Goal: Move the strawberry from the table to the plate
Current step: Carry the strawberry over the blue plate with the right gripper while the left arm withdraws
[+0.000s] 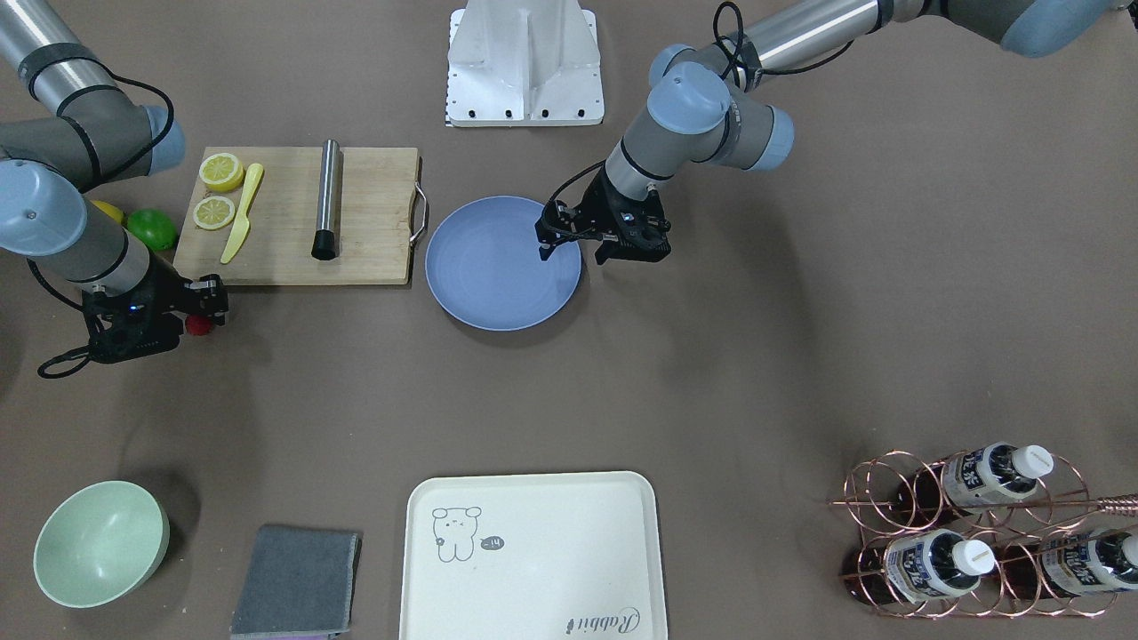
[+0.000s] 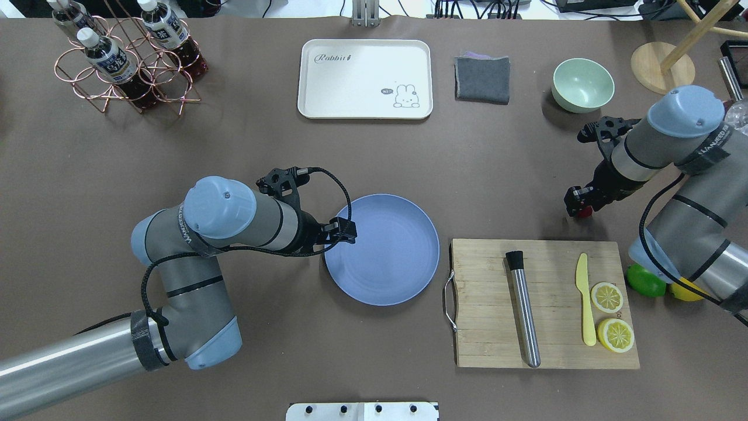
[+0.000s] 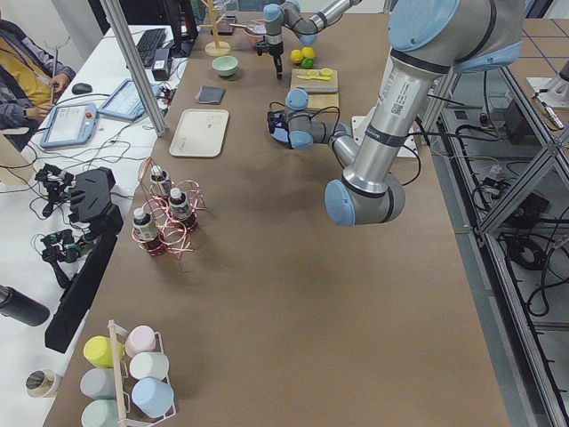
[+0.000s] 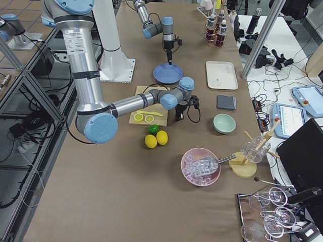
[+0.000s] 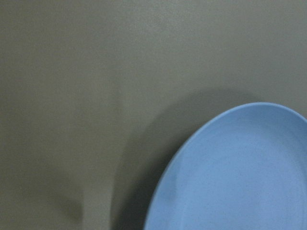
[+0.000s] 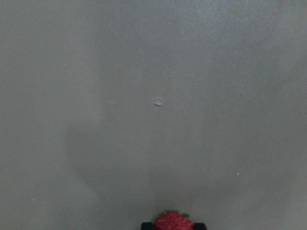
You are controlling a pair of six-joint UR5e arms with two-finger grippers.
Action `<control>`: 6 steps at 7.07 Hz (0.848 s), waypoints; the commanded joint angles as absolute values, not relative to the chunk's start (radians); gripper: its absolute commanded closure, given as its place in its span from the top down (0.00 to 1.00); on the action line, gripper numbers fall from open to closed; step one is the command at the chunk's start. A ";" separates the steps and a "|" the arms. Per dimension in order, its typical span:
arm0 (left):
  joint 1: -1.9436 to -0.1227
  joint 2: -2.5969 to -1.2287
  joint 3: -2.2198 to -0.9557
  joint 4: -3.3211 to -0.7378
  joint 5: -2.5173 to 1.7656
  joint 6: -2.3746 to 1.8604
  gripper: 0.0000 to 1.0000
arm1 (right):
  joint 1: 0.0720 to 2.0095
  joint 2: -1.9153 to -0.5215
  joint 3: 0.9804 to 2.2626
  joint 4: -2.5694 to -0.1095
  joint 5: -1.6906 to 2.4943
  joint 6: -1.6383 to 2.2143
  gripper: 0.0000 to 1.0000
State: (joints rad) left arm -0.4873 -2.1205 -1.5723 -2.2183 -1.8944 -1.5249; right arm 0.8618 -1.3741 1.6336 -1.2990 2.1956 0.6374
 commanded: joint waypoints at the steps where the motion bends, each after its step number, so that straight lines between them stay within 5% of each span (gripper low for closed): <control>1: -0.585 -2.102 -1.621 -2.130 -1.964 -1.500 0.97 | 0.856 -1.303 1.681 -1.308 2.203 0.795 0.00; 6: -0.886 -1.847 -1.703 -2.100 -2.209 -1.046 0.97 | 0.426 -0.949 1.656 -1.310 1.926 1.492 0.00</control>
State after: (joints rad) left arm -0.8389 -1.8818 -1.7006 -2.0990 -2.1766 -1.0887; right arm 0.5218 -1.0312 1.6922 -1.3091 2.0126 1.3814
